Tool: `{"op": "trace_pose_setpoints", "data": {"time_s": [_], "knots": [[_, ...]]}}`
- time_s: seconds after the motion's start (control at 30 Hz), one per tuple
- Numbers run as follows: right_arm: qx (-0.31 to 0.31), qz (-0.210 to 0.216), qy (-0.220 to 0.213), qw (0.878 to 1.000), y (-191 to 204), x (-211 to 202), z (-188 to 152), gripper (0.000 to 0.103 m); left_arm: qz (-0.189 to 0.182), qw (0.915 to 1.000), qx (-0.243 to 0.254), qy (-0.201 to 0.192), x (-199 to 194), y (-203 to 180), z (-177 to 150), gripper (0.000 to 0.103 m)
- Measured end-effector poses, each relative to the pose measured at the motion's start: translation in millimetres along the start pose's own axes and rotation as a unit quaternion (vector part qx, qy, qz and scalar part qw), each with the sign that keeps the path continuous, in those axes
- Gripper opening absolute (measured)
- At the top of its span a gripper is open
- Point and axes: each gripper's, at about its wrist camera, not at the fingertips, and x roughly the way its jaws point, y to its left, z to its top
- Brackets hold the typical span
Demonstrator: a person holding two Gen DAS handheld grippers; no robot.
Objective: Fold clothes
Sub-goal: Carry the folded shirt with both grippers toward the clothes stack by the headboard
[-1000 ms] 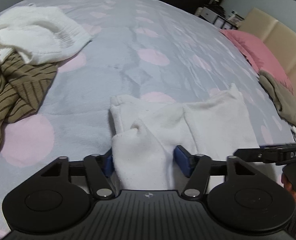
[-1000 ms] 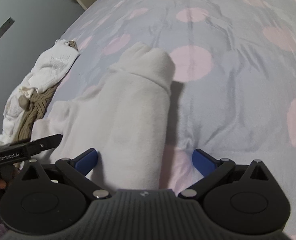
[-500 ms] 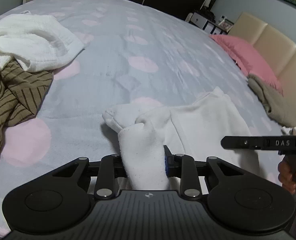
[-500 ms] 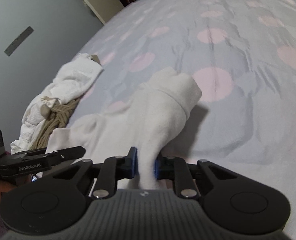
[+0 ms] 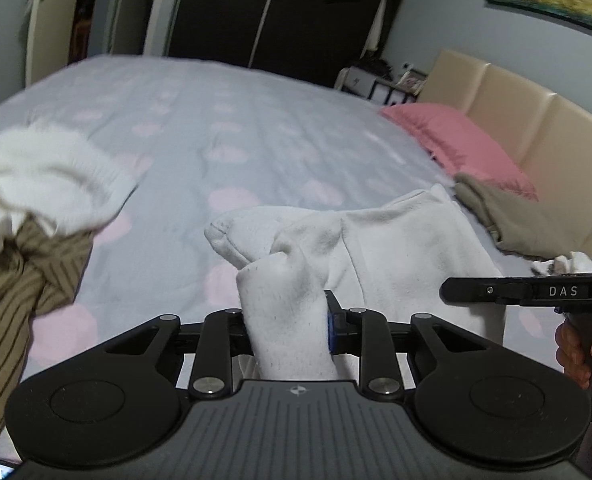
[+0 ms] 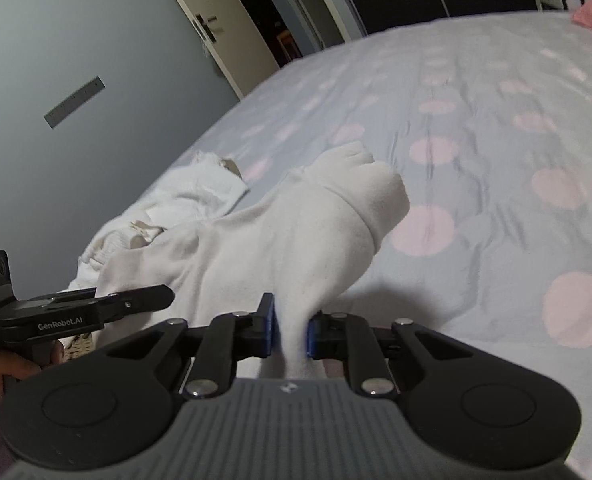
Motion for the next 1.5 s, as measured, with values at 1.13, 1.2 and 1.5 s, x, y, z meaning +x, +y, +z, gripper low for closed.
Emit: {"op": "trace_pose_setpoints", "data": {"time_s": [1.13,1.2,1.5], "knots": [[0.000,-0.242,-0.166,0.956,-155,-475,8,0.016,-0.363,0.8926,0.267,0.004,79,-454,64,0.021],[0.005,-0.259,-0.167,0.951,-171,-497,9,0.016,-0.376,0.8829,0.282,0.012,90,-480,60,0.021],[0.042,-0.316,-0.138,0.938,-263,-539,19,0.016,-0.397,0.8563,0.325,0.060,172,-566,47,0.021]]}}
